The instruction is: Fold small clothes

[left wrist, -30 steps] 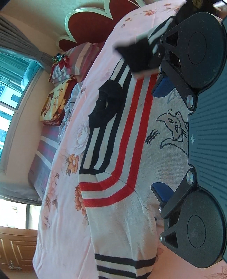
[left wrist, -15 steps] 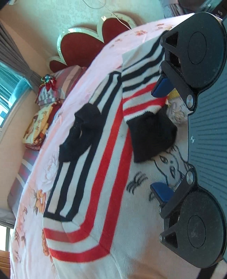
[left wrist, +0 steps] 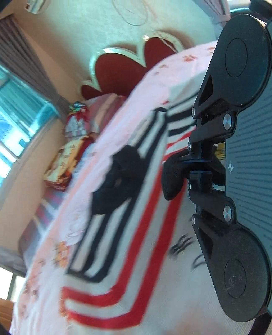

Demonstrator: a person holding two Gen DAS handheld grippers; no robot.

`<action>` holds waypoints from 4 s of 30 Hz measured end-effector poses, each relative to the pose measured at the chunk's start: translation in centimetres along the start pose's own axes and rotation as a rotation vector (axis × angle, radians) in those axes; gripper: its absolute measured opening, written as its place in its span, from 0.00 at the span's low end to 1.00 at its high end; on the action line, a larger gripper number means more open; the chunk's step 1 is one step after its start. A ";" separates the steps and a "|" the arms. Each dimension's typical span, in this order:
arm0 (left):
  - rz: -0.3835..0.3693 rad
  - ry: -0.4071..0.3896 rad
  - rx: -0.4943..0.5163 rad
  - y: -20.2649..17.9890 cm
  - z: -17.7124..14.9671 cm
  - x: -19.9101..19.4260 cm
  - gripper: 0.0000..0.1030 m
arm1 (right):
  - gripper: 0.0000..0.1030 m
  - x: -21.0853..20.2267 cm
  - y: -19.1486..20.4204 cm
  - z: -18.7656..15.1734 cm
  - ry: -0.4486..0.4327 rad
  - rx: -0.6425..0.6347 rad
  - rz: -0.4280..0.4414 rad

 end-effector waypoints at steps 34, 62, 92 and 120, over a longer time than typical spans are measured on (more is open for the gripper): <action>0.256 -0.056 0.295 4.5 0.7 2.0 0.81 | 0.47 8.2 -2.6 7.5 0.006 0.253 0.209; 0.337 -0.148 0.258 5.2 1.7 -1.8 0.82 | 0.30 9.5 -1.4 10.5 -0.022 0.110 0.113; 0.310 -0.542 -0.602 34.3 10.0 -22.2 0.83 | 0.56 -3.5 25.7 6.3 -0.080 -0.268 0.497; -0.118 -0.051 0.176 -0.3 4.4 -2.8 0.07 | 0.49 -3.3 15.6 5.4 -0.079 -0.081 0.349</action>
Point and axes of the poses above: each gripper's, at about its wrist camera, not at the fingertips, and x roughly the way its jaws point, y to its left, z to its top, the point moved 8 cm from there along x, roughly the way its jaws point, and after that the axes turned 15 degrees about -x, right-handed, at the moved point
